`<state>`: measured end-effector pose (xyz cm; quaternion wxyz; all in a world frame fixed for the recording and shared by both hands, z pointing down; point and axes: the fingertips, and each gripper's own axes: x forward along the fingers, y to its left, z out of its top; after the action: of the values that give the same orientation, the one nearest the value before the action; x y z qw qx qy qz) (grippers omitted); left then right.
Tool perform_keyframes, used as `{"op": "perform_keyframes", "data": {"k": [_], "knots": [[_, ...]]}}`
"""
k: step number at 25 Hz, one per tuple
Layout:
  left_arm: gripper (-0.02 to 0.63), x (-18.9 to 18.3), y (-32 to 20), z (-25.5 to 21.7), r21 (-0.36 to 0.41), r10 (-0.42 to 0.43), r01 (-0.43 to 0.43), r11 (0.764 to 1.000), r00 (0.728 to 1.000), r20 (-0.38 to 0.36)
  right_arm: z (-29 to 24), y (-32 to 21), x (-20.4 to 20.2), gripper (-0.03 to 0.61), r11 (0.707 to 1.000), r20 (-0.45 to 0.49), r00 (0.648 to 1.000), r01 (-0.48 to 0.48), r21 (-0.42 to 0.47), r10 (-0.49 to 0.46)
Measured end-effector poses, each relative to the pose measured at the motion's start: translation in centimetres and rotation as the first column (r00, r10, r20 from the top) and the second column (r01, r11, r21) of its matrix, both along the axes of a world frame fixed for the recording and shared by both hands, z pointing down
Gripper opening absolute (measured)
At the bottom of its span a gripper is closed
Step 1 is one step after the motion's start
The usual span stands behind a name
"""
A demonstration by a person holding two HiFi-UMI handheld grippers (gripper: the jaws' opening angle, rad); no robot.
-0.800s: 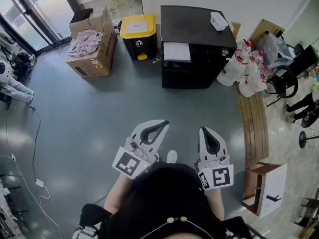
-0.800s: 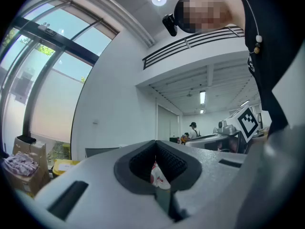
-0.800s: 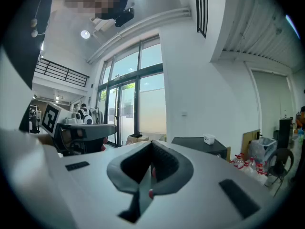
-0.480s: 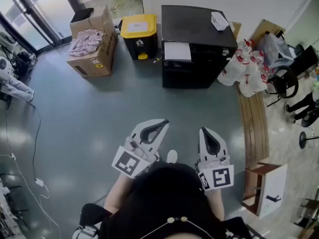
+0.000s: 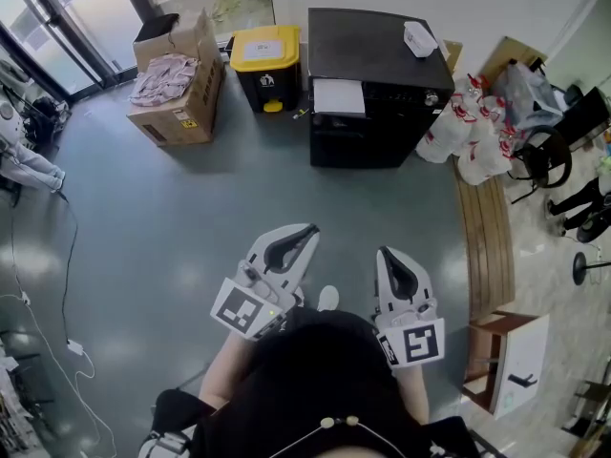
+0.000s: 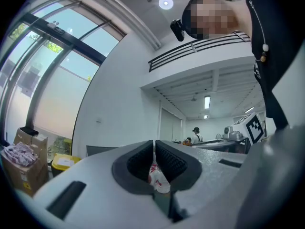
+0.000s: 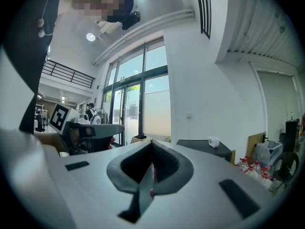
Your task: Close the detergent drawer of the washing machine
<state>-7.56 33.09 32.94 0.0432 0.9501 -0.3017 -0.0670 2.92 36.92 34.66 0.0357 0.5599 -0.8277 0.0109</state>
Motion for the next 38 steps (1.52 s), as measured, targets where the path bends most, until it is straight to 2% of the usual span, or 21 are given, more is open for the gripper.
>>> {"op": "perform_keyframes", "data": {"k": [3,10,11,14,17,20,27,30,33,38], "knots": [[0.005,0.5,0.1,0.1,-0.005,0.010,-0.011,1.000,1.000,-0.017,0.1,0.3,0.9,0.005,1.000,0.007,1.000,-0.007,-0.001,0.007],[0.006,2.0,1.1,1.9,0.000,0.000,0.000,1.000,0.999,0.034,1.9,1.3,4.5,0.005,0.999,0.074,0.997,0.013,-0.039,-0.010],[0.008,2.2,1.2,2.1,-0.006,0.007,-0.007,1.000,0.999,0.037,2.1,1.2,4.9,0.005,0.999,0.075,0.997,0.014,-0.044,-0.011],[0.064,2.6,1.0,2.8,-0.023,0.030,-0.029,0.999,0.999,0.045,2.5,1.0,6.1,0.005,0.999,0.059,0.998,0.008,-0.052,-0.005],[0.069,2.9,0.1,2.8,0.006,0.018,-0.018,1.000,1.000,0.012,2.9,0.6,7.2,0.005,0.998,0.055,0.998,0.007,-0.068,-0.003],[0.069,3.1,-1.0,3.2,-0.022,0.005,-0.004,1.000,0.999,0.036,3.1,-0.4,7.7,0.009,0.996,0.046,0.999,0.021,-0.082,-0.017],[0.069,3.6,-5.4,4.1,-0.061,0.011,-0.012,0.998,1.000,-0.007,4.1,-3.8,7.8,0.060,0.994,-0.014,0.999,0.036,-0.102,-0.038],[0.069,4.1,-8.2,4.4,-0.046,0.021,-0.021,0.999,1.000,-0.004,4.7,-6.2,8.2,0.066,0.993,-0.032,0.999,0.021,-0.116,-0.025],[0.069,4.2,-11.4,4.4,-0.013,0.022,-0.022,1.000,1.000,0.015,5.0,-9.4,8.8,0.063,0.992,-0.031,1.000,-0.005,-0.124,0.001],[0.069,3.9,-17.5,5.4,-0.018,0.033,-0.032,0.999,0.998,0.050,6.4,-15.6,9.2,0.017,0.988,-0.107,0.993,-0.062,-0.140,0.047]]}}
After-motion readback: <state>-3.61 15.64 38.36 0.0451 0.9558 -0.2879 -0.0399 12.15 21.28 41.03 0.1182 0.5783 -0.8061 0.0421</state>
